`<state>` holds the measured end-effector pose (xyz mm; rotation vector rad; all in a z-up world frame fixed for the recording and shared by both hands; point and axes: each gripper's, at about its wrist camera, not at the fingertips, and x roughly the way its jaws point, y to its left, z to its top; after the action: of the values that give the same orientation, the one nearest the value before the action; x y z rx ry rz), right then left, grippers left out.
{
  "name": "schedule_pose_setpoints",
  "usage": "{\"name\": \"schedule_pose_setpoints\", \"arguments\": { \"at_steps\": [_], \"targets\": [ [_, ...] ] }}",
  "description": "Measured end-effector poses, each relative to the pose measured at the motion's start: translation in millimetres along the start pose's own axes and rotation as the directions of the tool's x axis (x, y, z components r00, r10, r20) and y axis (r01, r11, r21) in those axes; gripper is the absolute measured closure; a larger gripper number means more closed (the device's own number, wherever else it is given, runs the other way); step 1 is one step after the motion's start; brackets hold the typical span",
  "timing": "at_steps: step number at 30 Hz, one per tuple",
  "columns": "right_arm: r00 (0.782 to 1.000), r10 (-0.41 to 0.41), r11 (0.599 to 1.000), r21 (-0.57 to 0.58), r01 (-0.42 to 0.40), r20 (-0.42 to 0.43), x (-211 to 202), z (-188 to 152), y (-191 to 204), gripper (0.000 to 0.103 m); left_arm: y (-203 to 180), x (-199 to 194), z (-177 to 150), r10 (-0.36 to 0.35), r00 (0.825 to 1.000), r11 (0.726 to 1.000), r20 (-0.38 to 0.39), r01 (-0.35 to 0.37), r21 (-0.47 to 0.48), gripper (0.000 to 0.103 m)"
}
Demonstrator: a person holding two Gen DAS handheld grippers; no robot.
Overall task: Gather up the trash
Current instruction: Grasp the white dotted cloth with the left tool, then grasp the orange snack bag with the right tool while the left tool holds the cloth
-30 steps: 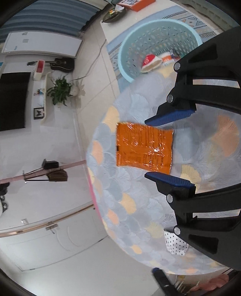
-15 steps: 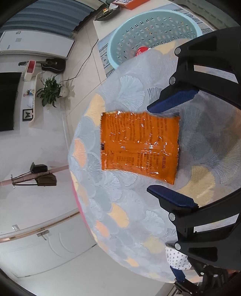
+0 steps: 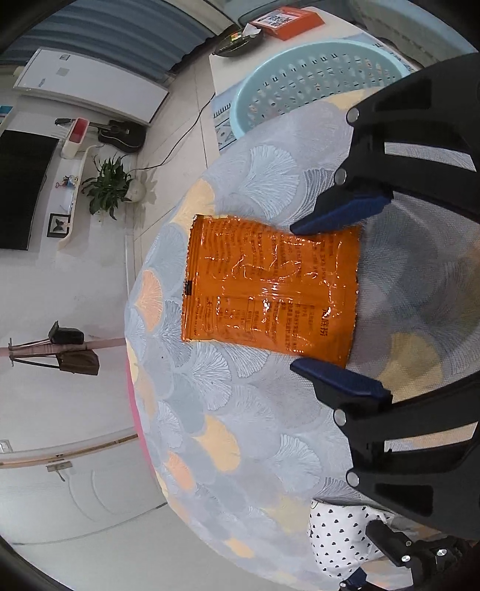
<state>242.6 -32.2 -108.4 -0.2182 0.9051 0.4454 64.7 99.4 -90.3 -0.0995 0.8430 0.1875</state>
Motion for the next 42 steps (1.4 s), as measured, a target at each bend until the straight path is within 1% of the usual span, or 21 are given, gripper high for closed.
{"name": "schedule_pose_setpoints", "arguments": {
  "at_steps": [2, 6, 8, 10, 12, 14, 15, 17, 20, 21, 22, 24, 27, 30, 32, 33, 35, 37, 38, 39, 42],
  "targets": [
    [1.000, 0.008, 1.000, 0.007, -0.008, 0.005, -0.6, -0.4, -0.8, 0.044, -1.2, 0.0, 1.7, -0.017, 1.000, 1.000, 0.007, 0.017, -0.004, 0.060],
    [0.999, 0.024, 1.000, 0.018, -0.025, 0.021, -4.9, -1.7, -3.6, 0.049, -4.4, -3.3, 1.8, -0.032, 0.999, 0.999, 0.019, 0.032, -0.004, 0.067],
    [0.999, 0.033, 0.999, 0.023, -0.034, 0.033, -7.8, -2.6, -4.3, 0.053, -6.6, -4.9, 1.7, -0.051, 0.998, 0.999, 0.021, 0.051, -0.008, 0.074],
    [0.997, 0.048, 0.999, 0.023, -0.049, 0.055, -13.3, -3.8, -4.9, 0.061, -8.0, -4.8, 3.1, -0.060, 0.998, 0.998, 0.020, 0.060, -0.010, 0.076],
    [0.996, 0.058, 0.998, 0.020, -0.060, 0.067, -16.5, -4.9, -4.5, 0.066, -11.8, -6.3, 4.4, -0.058, 0.998, 0.998, 0.019, 0.058, -0.002, 0.079],
    [0.995, 0.063, 0.998, 0.021, -0.065, 0.074, -19.0, -5.4, -5.4, 0.068, -15.2, -6.6, 7.2, -0.055, 0.998, 0.998, 0.021, 0.054, 0.012, 0.081],
    [0.995, 0.065, 0.997, 0.025, -0.067, 0.079, -20.1, -5.4, -7.2, 0.072, -17.6, -7.8, 8.0, -0.053, 0.998, 0.998, 0.024, 0.052, 0.019, 0.081],
    [0.992, 0.077, 0.996, 0.041, -0.081, 0.096, -24.0, -5.5, -11.6, 0.073, -23.1, -11.0, 10.3, -0.064, 0.998, 0.998, 0.030, 0.063, 0.030, 0.082],
    [0.987, 0.101, 0.992, 0.067, -0.110, 0.124, -30.6, -6.4, -19.3, 0.079, -30.6, -17.1, 14.1, -0.088, 0.995, 0.995, 0.042, 0.086, 0.043, 0.082],
    [0.985, 0.103, 0.990, 0.084, -0.115, 0.137, -33.4, -7.0, -23.7, 0.088, -33.0, -19.1, 15.9, -0.098, 0.994, 0.994, 0.046, 0.095, 0.047, 0.082],
    [0.984, 0.103, 0.988, 0.095, -0.118, 0.145, -36.0, -7.4, -27.7, 0.100, -36.5, -22.4, 18.3, -0.109, 0.993, 0.993, 0.052, 0.106, 0.051, 0.082],
    [0.984, 0.088, 0.987, 0.117, -0.107, 0.158, -40.6, -8.5, -36.0, 0.100, -45.1, -29.2, 23.5, -0.128, 0.989, 0.990, 0.069, 0.123, 0.068, 0.082],
    [0.981, 0.094, 0.983, 0.140, -0.118, 0.170, -47.7, -12.0, -49.5, 0.100, -55.5, -35.2, 30.3, -0.144, 0.985, 0.986, 0.090, 0.135, 0.093, 0.082],
    [0.975, 0.135, 0.977, 0.141, -0.160, 0.175, -55.9, -12.6, -61.2, 0.100, -65.8, -38.2, 34.7, -0.165, 0.981, 0.982, 0.098, 0.154, 0.107, 0.082],
    [0.976, 0.140, 0.978, 0.129, -0.162, 0.164, -59.6, -11.6, -60.7, 0.100, -70.8, -38.2, 34.0, -0.176, 0.980, 0.981, 0.095, 0.166, 0.105, 0.082],
    [0.979, 0.144, 0.980, 0.118, -0.162, 0.146, -58.9, -8.2, -59.9, 0.098, -71.6, -37.8, 32.9, -0.181, 0.979, 0.980, 0.092, 0.172, 0.101, 0.082],
    [0.981, 0.165, 0.979, 0.107, -0.176, 0.101, -52.3, -1.8, -59.1, 0.085, -70.7, -36.5, 31.5, -0.186, 0.979, 0.980, 0.086, 0.179, 0.087, 0.082],
    [0.981, 0.187, 0.975, 0.108, -0.192, 0.052, -40.4, 3.3, -55.9, 0.033, -67.2, -36.2, 30.6, -0.189, 0.979, 0.980, 0.083, 0.183, 0.075, 0.082],
    [0.980, 0.187, 0.975, 0.108, -0.193, 0.063, -38.1, 5.3, -55.1, 0.029, -63.5, -36.2, 30.6, -0.190, 0.978, 0.980, 0.082, 0.185, 0.067, 0.082],
    [0.981, 0.177, 0.978, 0.096, -0.185, 0.083, -36.5, 7.6, -53.2, 0.029, -60.1, -37.0, 30.5, -0.187, 0.979, 0.981, 0.085, 0.182, 0.062, 0.082],
    [0.989, 0.134, 0.988, 0.074, -0.138, 0.057, -20.4, 14.3, -47.4, 0.029, -52.9, -37.8, 31.1, -0.172, 0.981, 0.985, 0.085, 0.168, 0.051, 0.082]
  ]
}}
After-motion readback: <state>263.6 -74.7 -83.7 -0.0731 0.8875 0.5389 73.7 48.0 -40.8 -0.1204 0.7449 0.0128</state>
